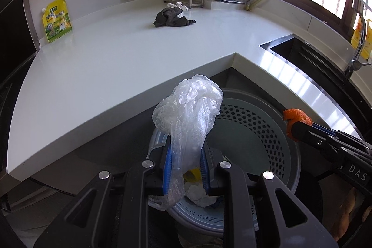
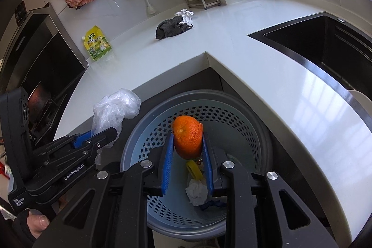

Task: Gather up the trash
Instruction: 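Carry the plastic bag and orange toward the grey basket, then open both tools to drop the bag and orange into the basket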

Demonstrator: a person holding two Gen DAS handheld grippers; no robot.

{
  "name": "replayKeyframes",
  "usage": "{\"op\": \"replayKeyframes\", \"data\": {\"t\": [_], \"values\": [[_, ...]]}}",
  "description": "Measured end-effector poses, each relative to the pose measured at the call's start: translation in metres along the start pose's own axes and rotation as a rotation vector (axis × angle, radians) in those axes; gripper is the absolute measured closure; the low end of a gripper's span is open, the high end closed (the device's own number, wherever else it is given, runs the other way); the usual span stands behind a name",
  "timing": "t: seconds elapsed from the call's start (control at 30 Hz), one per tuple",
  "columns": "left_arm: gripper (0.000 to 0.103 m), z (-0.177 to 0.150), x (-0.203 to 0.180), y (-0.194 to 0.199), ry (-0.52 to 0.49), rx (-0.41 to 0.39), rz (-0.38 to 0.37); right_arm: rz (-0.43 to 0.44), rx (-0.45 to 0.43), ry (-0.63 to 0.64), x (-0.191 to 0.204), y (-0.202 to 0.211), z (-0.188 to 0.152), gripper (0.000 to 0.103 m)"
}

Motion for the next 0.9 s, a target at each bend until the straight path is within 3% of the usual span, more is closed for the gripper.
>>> {"op": "replayKeyframes", "data": {"t": [0.33, 0.9], "values": [[0.082, -0.015, -0.011, -0.022, -0.003, 0.080, -0.043, -0.011, 0.051, 0.005, -0.005, -0.016, -0.015, 0.080], [0.078, -0.024, -0.012, -0.032, 0.013, 0.129, -0.046, -0.019, 0.084, 0.002, -0.013, -0.030, -0.025, 0.078]]}}
Point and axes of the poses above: each gripper's, at about its wrist camera, not at the fingertips, and y roughly against the way its jaws point, x to its left, z to its top, the point moved 2 cm from there along -y, roughly the way its jaws point, and after that the axes turned 7 degrees about -y, right-handed, at the moved point
